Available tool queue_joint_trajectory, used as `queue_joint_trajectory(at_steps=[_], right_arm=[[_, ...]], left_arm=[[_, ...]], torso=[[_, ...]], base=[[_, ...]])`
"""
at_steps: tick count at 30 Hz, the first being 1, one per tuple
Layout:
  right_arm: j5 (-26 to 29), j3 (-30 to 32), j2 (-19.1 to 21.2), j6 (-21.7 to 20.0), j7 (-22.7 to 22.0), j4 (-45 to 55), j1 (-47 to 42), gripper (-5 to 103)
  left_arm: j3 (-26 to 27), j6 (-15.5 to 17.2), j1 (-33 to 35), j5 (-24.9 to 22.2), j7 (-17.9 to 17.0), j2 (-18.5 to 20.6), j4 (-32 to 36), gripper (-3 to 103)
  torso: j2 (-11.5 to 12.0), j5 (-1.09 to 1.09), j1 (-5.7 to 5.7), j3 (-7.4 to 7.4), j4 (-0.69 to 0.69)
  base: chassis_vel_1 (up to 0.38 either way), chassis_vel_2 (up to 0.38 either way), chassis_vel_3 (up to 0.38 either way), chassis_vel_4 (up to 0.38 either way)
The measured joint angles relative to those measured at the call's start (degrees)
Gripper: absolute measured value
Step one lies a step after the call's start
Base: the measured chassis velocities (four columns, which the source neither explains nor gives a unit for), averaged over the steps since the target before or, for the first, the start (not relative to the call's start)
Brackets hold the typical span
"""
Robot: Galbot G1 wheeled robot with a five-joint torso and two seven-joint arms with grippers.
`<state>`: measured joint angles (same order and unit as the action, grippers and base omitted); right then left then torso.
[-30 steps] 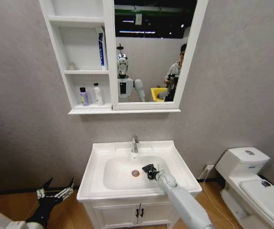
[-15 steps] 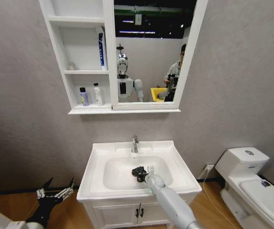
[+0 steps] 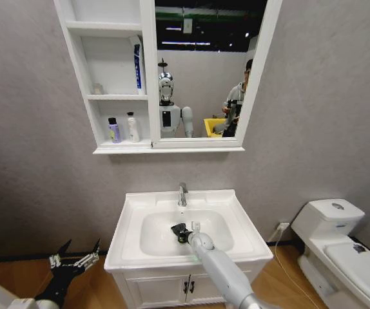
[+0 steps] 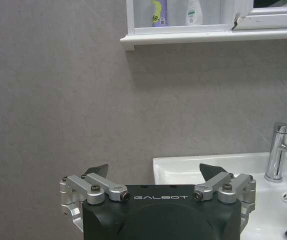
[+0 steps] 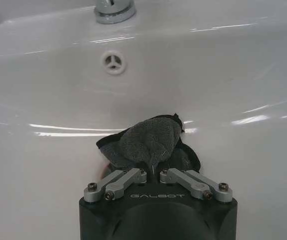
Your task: Move facial cleanser and shampoo from washbasin to cabinet, then wipe washbasin with towel.
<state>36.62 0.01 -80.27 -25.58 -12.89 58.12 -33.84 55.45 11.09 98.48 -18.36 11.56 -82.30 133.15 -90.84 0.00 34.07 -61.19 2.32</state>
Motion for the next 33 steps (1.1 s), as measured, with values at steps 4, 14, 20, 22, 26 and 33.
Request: queue_joint_trajectory(at_steps=[4, 14, 20, 22, 26, 33], right_arm=[[-0.3, 0.6, 0.9, 0.2, -0.2, -0.2, -0.1, 7], [1.5, -0.4, -6.0, 1.4, -0.1, -2.9, 0.1, 7], [1.2, -0.1, -5.5, 1.5, -0.8, -2.2, -0.3, 7], [0.9, 0.2, -4.5, 1.5, -1.0, -1.9, -0.5, 7], [-1.1, 1.7, -1.5, 1.6, -1.1, -1.1, -1.2, 7], [-1.3, 1.5, -1.7, 1.7, -0.3, -2.6, -0.4, 7]], left_arm=[[0.0, 0.0, 0.0, 0.0, 0.0, 0.0, 0.0, 100], [0.0, 0.0, 0.0, 0.0, 0.0, 0.0, 0.0, 100], [0.0, 0.0, 0.0, 0.0, 0.0, 0.0, 0.0, 100], [0.0, 0.0, 0.0, 0.0, 0.0, 0.0, 0.0, 100], [0.0, 0.0, 0.0, 0.0, 0.0, 0.0, 0.0, 100], [0.0, 0.0, 0.0, 0.0, 0.0, 0.0, 0.0, 100]], torso=[[0.0, 0.00, 0.00, 0.00, -0.02], [0.0, 0.00, 0.00, 0.00, -0.04], [0.0, 0.00, 0.00, 0.00, -0.05], [0.0, 0.01, 0.00, 0.00, -0.03], [0.0, 0.00, 0.00, 0.01, 0.00], [0.0, -0.04, -0.01, 0.01, 0.01]], base=[[0.000, 0.000, 0.000, 0.000], [0.000, 0.000, 0.000, 0.000], [0.000, 0.000, 0.000, 0.000], [0.000, 0.000, 0.000, 0.000], [0.000, 0.000, 0.000, 0.000], [0.000, 0.000, 0.000, 0.000]])
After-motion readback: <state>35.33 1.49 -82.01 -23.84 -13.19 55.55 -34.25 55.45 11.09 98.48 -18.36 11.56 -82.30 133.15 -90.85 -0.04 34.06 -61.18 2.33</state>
